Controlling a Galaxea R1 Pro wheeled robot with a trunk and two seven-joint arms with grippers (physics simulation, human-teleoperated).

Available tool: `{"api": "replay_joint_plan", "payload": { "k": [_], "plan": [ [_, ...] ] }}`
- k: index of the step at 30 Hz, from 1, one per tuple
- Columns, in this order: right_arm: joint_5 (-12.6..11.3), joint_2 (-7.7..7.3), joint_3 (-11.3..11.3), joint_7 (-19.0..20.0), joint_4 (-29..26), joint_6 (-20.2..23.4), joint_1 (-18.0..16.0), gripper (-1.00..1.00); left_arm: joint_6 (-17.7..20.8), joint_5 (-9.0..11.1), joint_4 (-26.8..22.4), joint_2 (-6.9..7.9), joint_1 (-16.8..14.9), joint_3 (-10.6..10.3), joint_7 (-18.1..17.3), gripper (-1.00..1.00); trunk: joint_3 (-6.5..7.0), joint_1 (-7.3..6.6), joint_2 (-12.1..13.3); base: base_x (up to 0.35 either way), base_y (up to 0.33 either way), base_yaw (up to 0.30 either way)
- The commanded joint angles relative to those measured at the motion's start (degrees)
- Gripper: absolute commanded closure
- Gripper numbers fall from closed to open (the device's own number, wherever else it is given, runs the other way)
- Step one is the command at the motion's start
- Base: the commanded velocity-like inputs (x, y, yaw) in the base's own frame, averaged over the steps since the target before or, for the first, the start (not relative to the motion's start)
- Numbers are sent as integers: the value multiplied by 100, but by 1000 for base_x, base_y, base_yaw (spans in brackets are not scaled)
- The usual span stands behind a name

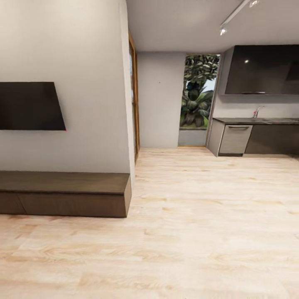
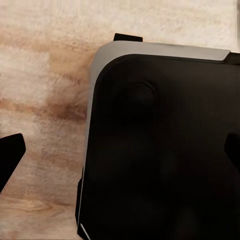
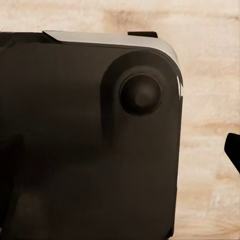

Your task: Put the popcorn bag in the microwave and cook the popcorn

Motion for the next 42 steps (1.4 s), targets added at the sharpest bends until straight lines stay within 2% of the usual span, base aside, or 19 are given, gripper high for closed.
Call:
{"api": "replay_joint_plan", "payload": {
  "k": [1, 13, 42],
  "plan": [
    [-4, 7, 0, -4, 7, -20, -5, -100, -13, 43, 0, -4, -1, 12, 0, -100, -4, 0, -3, 0, 0, -242],
    [-24, -34, -18, 17, 7, -20, -5, -100, -15, 43, 0, -5, -1, 13, 0, -100, 14, 0, -3, 0, 0, -242],
    [-20, -15, -1, -21, 7, -20, -5, -100, -15, 43, 0, -2, -1, 13, 0, -100, 14, 0, -3, 0, 0, -242]
  ]
}}
